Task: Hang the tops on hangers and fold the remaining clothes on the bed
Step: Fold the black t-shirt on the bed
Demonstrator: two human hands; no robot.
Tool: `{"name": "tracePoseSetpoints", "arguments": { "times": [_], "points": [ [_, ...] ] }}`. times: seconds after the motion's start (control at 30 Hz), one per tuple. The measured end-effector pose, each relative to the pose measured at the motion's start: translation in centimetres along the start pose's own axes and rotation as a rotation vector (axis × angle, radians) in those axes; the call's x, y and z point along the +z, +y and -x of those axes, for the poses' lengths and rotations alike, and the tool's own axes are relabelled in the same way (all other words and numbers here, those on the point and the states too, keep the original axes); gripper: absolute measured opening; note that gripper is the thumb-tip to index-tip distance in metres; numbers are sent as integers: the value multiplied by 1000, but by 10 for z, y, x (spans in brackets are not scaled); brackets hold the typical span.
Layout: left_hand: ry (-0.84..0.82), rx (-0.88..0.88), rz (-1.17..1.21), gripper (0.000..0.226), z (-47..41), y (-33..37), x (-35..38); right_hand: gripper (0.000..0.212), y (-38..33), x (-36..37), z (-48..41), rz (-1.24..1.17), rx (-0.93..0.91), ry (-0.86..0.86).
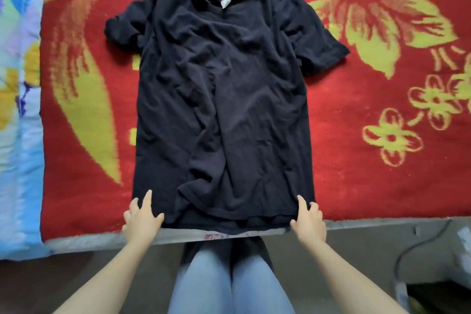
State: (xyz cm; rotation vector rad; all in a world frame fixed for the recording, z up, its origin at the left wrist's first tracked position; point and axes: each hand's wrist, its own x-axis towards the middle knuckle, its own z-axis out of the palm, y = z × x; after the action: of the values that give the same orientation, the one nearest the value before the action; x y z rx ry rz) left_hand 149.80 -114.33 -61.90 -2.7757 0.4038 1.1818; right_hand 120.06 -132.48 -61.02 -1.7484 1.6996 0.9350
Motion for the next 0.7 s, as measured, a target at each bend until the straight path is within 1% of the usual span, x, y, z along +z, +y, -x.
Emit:
{"name": "tracePoseSetpoints", "arguments": {
  "times": [0.07, 0.13, 0.2, 0.27, 0.33, 0.4, 0.5, 0.57, 0.63, 0.7],
  "points": [
    [106, 9, -10, 65, -4, -6, 4, 68, 8, 7, -5, 118, -27, 118],
    [188, 16, 22, 57, -9, -12, 10, 64, 16, 12, -12, 151, -10, 186],
    [255, 38, 86, 47, -15, -17, 13, 58, 25, 15, -19, 114, -7, 218],
    [298, 38, 130, 42, -20, -21, 14, 53, 31, 14, -26, 2, -30, 257],
    [317, -28, 196, 40, -21, -23, 12, 49, 34, 11, -28, -182, -34, 284],
    [326, -136, 270, 35, -21, -24, 10, 47, 37, 5, -30, -292, -33, 283],
    [295, -274, 383, 23, -22, -30, 11, 42, 44, 2, -26, -292, -41, 296],
    [265, -342, 563, 6, -27, -36, 13, 39, 50, 4, -24, -300, -41, 326],
    [273, -420, 726, 12, -28, -45, 12, 39, 55, 5, -21, -326, -34, 353],
    [286, -451, 873, 13, -28, -51, 6, 39, 62, 4, -22, -421, 25, 373]
  ]
}}
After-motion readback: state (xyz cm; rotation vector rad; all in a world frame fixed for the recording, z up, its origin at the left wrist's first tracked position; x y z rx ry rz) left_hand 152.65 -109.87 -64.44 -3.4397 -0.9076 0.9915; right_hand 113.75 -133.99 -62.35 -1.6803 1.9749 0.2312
